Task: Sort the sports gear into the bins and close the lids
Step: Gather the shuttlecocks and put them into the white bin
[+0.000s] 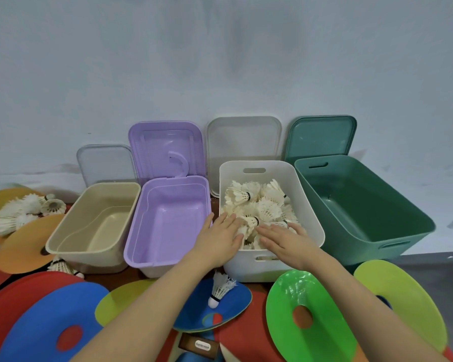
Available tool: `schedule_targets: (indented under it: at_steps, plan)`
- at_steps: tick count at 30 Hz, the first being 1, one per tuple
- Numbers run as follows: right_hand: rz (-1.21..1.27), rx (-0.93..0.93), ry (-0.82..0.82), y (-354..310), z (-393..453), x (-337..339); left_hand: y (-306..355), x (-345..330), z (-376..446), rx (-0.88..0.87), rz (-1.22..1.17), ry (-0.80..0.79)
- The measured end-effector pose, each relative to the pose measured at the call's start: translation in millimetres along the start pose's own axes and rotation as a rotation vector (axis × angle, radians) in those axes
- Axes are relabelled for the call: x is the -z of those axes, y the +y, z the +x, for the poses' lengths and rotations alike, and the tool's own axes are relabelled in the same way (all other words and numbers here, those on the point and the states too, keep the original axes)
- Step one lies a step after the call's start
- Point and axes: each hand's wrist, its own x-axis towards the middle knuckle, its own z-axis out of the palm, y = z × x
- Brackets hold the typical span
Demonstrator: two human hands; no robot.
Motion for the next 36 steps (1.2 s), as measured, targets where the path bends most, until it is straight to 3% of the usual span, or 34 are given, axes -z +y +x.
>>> schedule_targets:
  at_steps: [6, 11, 29, 36]
  plan:
    - [0.025, 0.008, 0.336, -23.8, -2.9, 1.6, -13.5, 16.5, -15.3, 0.001, -0.061, 0.129]
    - [0.093, 0.072, 0.507, -70.4, 6.6, -3.5, -49.1, 31.4, -50.8, 0.025, -0.050, 0.152]
    - [0.361, 0.202, 0.440, -352.4, 60.3, -70.0, -277.2, 54.8, -238.9, 0.141, -0.117, 0.255]
    - [0.377, 0.337, 0.293, -432.8, 68.4, -110.2, -349.3, 38.1, -310.9, 0.293, -0.133, 0.220]
